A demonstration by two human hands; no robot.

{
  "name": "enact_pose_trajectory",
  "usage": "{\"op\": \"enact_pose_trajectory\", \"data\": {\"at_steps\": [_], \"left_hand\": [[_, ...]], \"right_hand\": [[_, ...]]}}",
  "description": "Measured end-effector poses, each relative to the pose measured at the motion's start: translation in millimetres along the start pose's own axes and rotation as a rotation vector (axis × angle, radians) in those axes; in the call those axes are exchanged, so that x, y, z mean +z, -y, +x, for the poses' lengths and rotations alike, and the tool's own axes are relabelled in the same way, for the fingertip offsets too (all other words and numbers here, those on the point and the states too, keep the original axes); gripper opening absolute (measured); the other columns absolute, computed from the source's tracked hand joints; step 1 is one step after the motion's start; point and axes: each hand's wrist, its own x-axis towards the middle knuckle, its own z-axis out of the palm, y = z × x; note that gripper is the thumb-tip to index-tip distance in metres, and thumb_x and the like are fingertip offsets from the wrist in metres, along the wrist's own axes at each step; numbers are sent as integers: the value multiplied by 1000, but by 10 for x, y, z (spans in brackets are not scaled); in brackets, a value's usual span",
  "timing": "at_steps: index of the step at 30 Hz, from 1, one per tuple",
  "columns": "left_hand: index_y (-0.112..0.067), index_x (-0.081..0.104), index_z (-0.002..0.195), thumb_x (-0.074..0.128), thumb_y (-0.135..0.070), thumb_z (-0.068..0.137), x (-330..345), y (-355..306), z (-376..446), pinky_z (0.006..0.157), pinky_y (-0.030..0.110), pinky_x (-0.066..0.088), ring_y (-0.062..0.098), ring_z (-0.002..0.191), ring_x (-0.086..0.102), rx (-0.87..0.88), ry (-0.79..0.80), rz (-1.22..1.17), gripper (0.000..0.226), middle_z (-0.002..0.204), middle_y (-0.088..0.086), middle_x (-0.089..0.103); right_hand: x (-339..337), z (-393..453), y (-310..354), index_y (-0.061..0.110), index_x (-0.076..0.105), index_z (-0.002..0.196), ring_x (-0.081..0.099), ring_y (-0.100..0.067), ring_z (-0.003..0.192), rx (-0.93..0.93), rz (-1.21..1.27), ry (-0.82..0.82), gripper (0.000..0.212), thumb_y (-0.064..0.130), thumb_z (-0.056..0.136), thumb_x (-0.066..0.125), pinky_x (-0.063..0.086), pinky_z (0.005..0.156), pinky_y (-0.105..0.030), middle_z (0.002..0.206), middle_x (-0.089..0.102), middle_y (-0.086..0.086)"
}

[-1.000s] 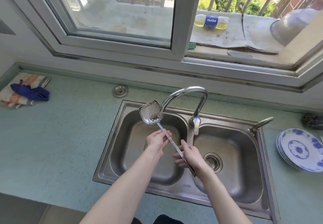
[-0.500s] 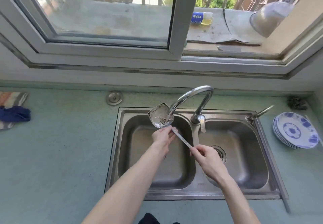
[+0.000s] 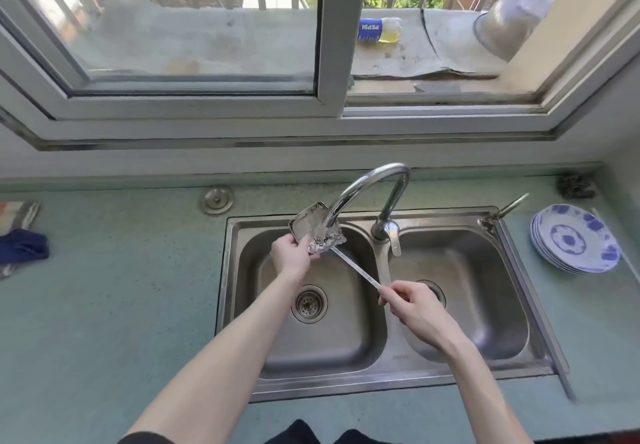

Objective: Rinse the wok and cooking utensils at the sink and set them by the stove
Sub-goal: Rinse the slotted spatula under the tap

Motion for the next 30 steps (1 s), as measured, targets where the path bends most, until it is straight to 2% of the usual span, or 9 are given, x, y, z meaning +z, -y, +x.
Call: {"op": "enact_pose_trajectory", "data": {"at_steps": [5, 8, 10, 15, 17, 19, 21, 23, 30], "left_hand": [[4, 69, 91, 65, 3, 91, 54, 83, -16, 62, 27, 62, 19, 71, 74, -46, 8, -37, 4, 91, 17, 76], [-1, 71, 103, 74, 5, 86, 8, 88, -46, 58, 17, 58, 13, 71, 71, -34, 39, -126, 18, 85, 6, 74], [-11, 74, 88, 81, -14, 85, -27, 86, -35, 52, 14, 50, 10, 66, 68, 31, -18, -15, 8, 75, -2, 73], [-9, 44, 56, 59, -34, 103, 4, 78, -9, 49, 32, 32, 24, 54, 46, 206, -122, 231, 56, 54, 5, 52], [-8, 48, 64, 51, -30, 107, 43, 40, -57, 60, 40, 32, 31, 68, 51, 250, -128, 317, 48, 69, 15, 63], [-2, 61, 115, 49, -24, 106, 81, 49, -49, 83, 40, 42, 38, 106, 61, 238, -55, 402, 27, 119, 24, 67], [-19, 15, 162, 52, -18, 103, 93, 146, -36, 117, 44, 31, 31, 149, 33, 313, 22, 540, 70, 165, 14, 30], [-24, 2, 165, 48, -28, 105, 72, 264, -22, 127, 51, 11, 24, 159, 4, 527, -37, 851, 76, 173, 6, -1], [-16, 20, 163, 19, -56, 107, 1, 423, -7, 128, 50, 1, 19, 159, -3, 948, -21, 1315, 69, 172, 4, 8]], "right_hand": [[-57, 147, 81, 22, 73, 71, 50, -1, 55, -6, -206, -38, 37, 42, 100, 64, 37, 57, -16, 51, 55, 21], [-121, 146, 94, 21, 73, 72, 47, -4, 53, -30, -205, -14, 37, 43, 100, 64, 37, 57, -20, 53, 56, 15], [-160, 104, 77, 18, 72, 73, 41, -6, 51, -45, -162, 8, 38, 41, 101, 63, 35, 57, -24, 53, 52, 10], [-122, 60, -3, 12, 71, 73, 35, -12, 55, -7, 13, 28, 38, 37, 101, 64, 32, 61, -33, 55, 45, 7], [-107, 56, -35, 13, 71, 73, 35, -12, 55, -6, 26, 13, 38, 38, 101, 65, 32, 61, -34, 54, 45, 7], [-109, 51, -60, 14, 71, 71, 36, -11, 53, -13, -38, 0, 39, 38, 101, 64, 34, 60, -34, 53, 46, 7], [-116, 39, -84, 15, 71, 71, 36, -10, 51, -18, -82, -8, 39, 39, 101, 64, 34, 59, -33, 52, 47, 6], [-137, 18, -107, 16, 71, 71, 36, -10, 52, -16, -71, -5, 39, 38, 102, 64, 34, 59, -33, 52, 47, 6], [-231, -27, -103, 15, 72, 71, 36, -8, 50, -22, -73, -27, 39, 36, 103, 63, 32, 54, -26, 52, 48, 6]]}}
